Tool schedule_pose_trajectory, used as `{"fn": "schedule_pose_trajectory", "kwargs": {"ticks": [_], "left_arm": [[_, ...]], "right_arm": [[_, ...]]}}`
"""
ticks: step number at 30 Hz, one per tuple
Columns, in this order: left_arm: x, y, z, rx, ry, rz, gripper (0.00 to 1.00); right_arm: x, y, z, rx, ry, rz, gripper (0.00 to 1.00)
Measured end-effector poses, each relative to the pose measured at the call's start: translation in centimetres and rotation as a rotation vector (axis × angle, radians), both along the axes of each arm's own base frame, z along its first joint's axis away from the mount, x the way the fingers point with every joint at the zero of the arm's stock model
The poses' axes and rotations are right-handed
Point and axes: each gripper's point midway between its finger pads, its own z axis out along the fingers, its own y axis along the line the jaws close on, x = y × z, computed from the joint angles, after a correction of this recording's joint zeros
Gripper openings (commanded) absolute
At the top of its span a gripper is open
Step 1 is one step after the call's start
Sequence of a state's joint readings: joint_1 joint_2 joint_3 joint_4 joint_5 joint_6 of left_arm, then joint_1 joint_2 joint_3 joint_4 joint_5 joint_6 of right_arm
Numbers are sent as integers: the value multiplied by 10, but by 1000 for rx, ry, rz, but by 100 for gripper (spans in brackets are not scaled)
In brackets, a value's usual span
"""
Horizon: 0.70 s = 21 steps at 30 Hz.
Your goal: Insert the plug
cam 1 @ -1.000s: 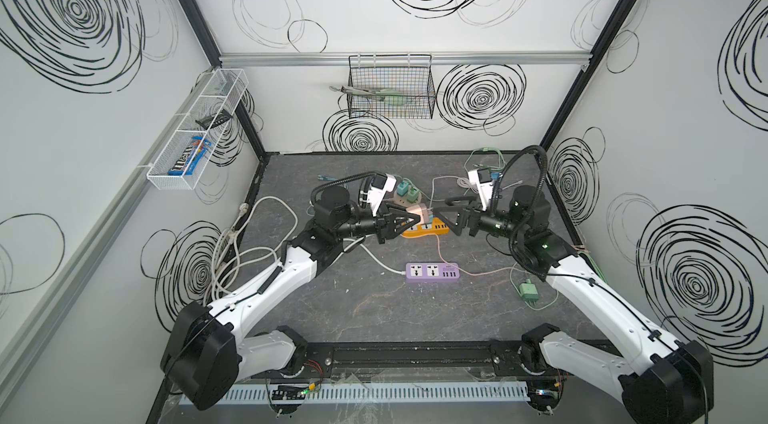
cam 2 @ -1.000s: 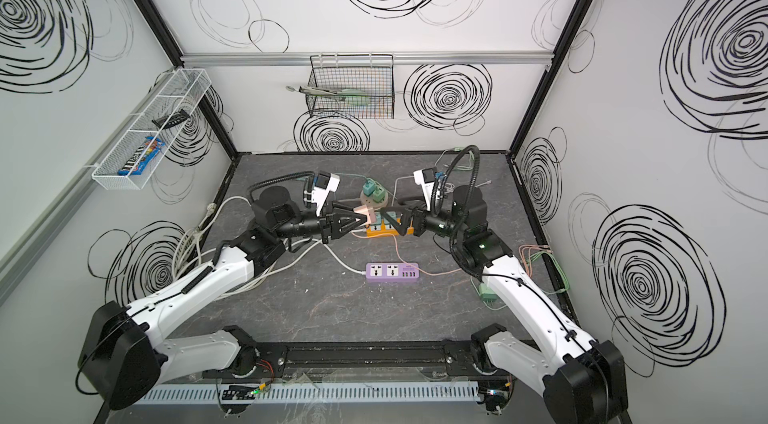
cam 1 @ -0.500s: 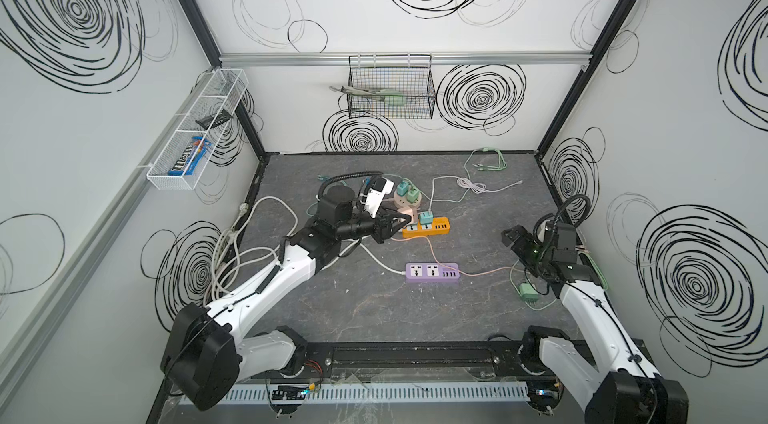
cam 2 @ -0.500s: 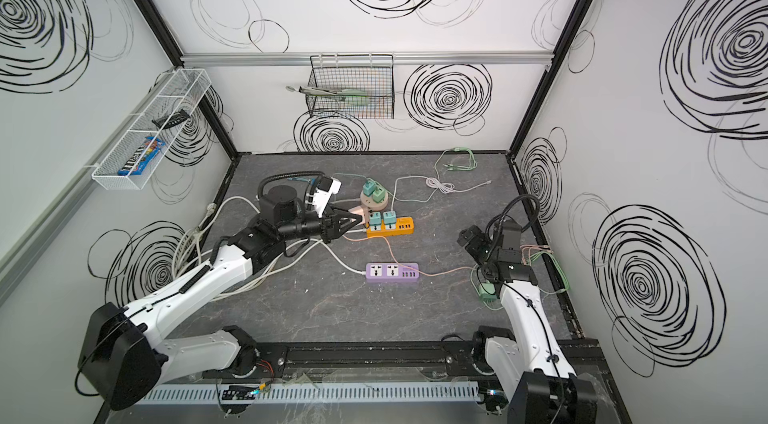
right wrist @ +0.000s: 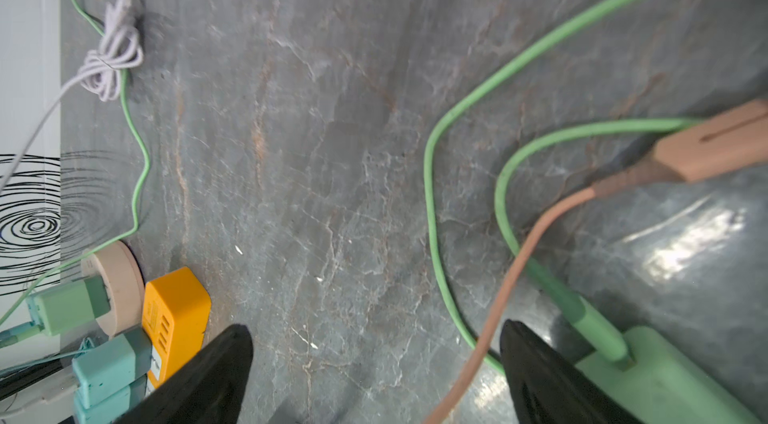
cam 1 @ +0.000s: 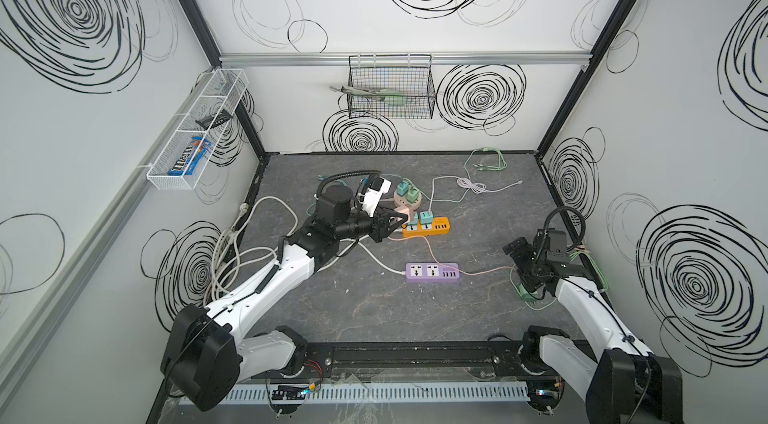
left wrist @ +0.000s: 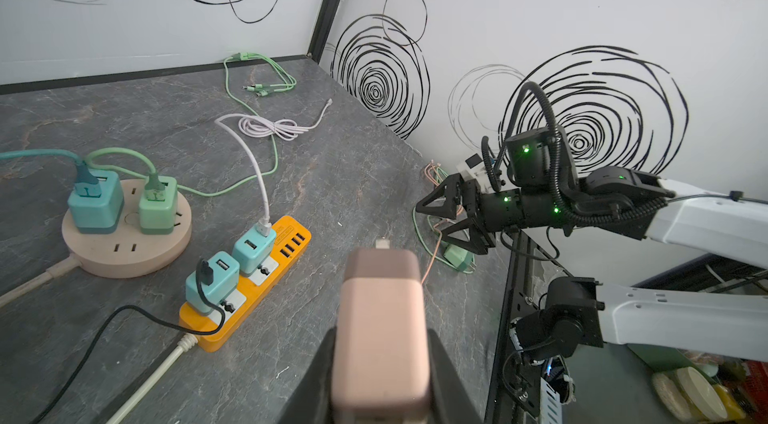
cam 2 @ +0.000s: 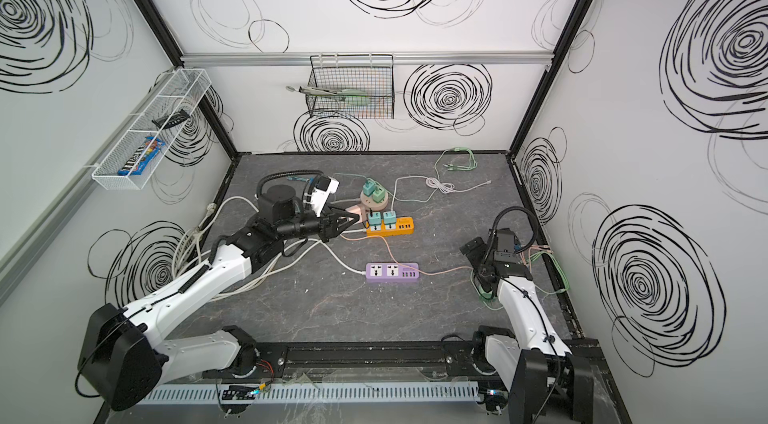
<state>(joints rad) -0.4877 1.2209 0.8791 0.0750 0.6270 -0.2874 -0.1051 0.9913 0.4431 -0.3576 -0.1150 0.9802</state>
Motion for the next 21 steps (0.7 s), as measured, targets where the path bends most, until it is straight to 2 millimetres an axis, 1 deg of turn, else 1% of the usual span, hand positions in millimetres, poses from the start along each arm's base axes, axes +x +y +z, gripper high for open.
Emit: {"fn": "schedule_pose_trajectory", "kwargs": {"ticks": [1,2,3,5,6,7,8,9,10,11,12,14,16,17,19,20,21], "left_arm": [[0,0,0,0,1,0,0],[0,0,0,2,3,0,0],[0,0,1,2,4,0,0],[0,2,4,-2,0,2,0],[1,4,7,-5,-5,6,0],[1,5,9,-7,-8,10,0],[1,7,13,-10,-14,13,0],[1,9,16,-11,-17,16,0],[1,9,21,-12,-21,17,0],[0,10,26,-13,-26,17,0],[0,10,31,-16,-34,17,0],[-1,9,41,-24,-54,15,0],[-2,10,48,-30,-69,19,0],[-2,11,51,-31,-72,22,0],[-1,12,57,-30,-70,33,0],[0,12,60,-28,-69,39,0],[1,13,64,-27,-72,46,0]], "right_arm": [[-3,3,-6,24,13,-4,99],[-5,6,-11,44,23,-10,97],[-5,8,-14,57,27,-6,89],[-2,10,-16,81,8,-14,63],[1,9,-15,82,-6,-20,53],[4,7,-12,77,-24,-25,34],[9,5,-8,68,-48,-27,11],[14,2,-2,53,-75,-26,4],[21,-1,7,33,-116,-21,0],[27,-3,17,13,-154,-12,0],[36,-5,32,-10,-205,-3,0],[54,-10,70,-70,-316,25,0],[74,-11,123,-149,-448,71,0],[81,-9,145,-183,-502,97,0],[94,4,199,-258,-637,186,0],[98,13,221,-287,-695,230,0],[100,28,247,-325,-766,291,0]]}}
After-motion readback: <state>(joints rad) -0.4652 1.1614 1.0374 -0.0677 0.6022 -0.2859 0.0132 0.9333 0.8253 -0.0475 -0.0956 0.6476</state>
